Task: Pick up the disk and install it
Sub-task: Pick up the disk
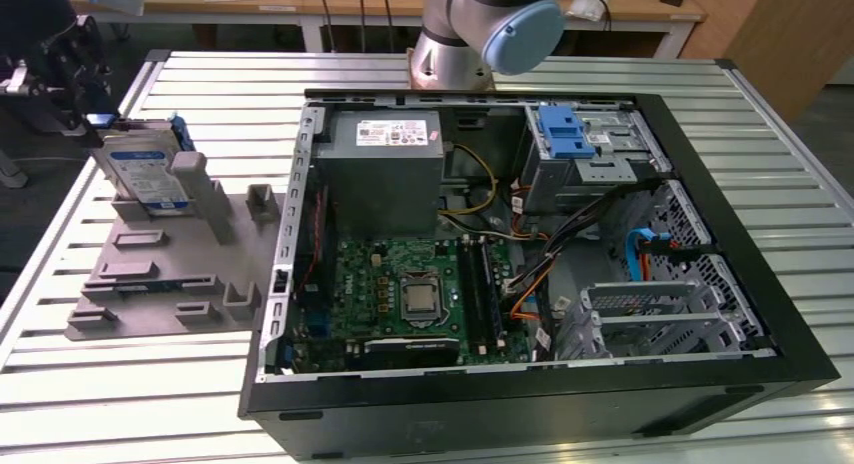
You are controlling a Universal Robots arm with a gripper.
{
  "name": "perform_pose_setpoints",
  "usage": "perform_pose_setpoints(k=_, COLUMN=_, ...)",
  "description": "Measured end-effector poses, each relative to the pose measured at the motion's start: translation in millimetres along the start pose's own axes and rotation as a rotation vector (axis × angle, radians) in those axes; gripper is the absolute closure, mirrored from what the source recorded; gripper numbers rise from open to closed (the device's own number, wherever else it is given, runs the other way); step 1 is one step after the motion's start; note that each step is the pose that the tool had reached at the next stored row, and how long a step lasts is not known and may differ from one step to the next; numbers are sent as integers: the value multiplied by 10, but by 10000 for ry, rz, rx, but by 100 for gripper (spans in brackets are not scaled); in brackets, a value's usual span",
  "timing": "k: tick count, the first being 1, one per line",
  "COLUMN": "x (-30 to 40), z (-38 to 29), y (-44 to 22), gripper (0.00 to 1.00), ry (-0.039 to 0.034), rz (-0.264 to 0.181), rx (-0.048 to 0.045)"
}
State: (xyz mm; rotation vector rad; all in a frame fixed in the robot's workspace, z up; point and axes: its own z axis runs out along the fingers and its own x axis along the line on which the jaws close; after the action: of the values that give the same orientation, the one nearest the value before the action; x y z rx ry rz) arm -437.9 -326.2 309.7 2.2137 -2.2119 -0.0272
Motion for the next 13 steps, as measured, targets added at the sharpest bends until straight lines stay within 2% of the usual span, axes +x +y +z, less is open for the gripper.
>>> perform_pose_setpoints(k=3, x=-1, z=37, y=-1, gripper=44, ry=0, rz=0, rx=0)
perform_pose_setpoints(k=8, x=-1, z=44, y=0, gripper=44, ry=0, rz=0, rx=0)
perform_pose_setpoints(k=13, x=-1, z=88, y=-2, gripper=44, ry=0, rz=0, rx=0)
